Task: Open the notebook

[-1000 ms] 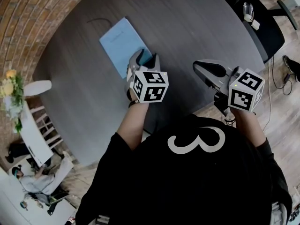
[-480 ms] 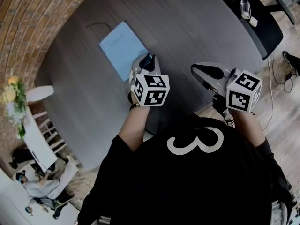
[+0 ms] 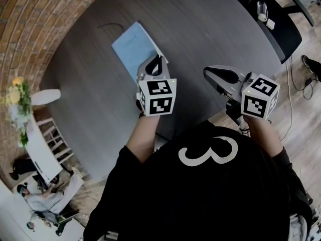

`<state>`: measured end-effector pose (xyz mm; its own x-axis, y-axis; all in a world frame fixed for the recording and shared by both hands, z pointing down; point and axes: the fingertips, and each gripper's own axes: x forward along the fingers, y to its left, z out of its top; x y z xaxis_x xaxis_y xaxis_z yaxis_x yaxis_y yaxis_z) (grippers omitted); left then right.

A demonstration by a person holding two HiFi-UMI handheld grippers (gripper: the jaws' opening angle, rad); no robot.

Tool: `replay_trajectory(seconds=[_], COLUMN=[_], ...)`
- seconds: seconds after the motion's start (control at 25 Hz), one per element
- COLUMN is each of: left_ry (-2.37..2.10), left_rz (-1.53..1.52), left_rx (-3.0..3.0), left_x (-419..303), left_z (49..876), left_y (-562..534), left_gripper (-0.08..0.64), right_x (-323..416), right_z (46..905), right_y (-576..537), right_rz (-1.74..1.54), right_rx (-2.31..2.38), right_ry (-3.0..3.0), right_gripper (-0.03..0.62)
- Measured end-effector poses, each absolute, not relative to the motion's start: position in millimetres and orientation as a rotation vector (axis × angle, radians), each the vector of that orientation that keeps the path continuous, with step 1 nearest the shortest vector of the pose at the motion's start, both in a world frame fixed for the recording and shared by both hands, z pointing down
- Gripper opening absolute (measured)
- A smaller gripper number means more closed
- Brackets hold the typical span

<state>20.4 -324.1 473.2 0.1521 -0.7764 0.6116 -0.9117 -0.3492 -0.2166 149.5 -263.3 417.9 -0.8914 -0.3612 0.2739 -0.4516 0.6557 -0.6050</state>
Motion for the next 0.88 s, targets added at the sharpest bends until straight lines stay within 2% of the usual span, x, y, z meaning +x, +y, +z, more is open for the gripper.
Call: replay_trajectory(seconds=[0.36, 0.88], left_ry=[-1.729, -1.836], left_rz=[0.574, 0.219], left_rx=[2.123, 1.998], left_x=[-14.0, -78.0], left_z=[429.1, 390.1], left_y=[-307.0, -267.1], left_gripper=[0.031, 0.023], right_x=[123.1, 86.9], right_z=[400.1, 383.4], right_y=[-256.7, -242.6], right_rz=[1.06, 1.006], right_rx=[0.692, 0.632], right_ry=[-2.776, -2.791], right_gripper=[0.0, 0.001])
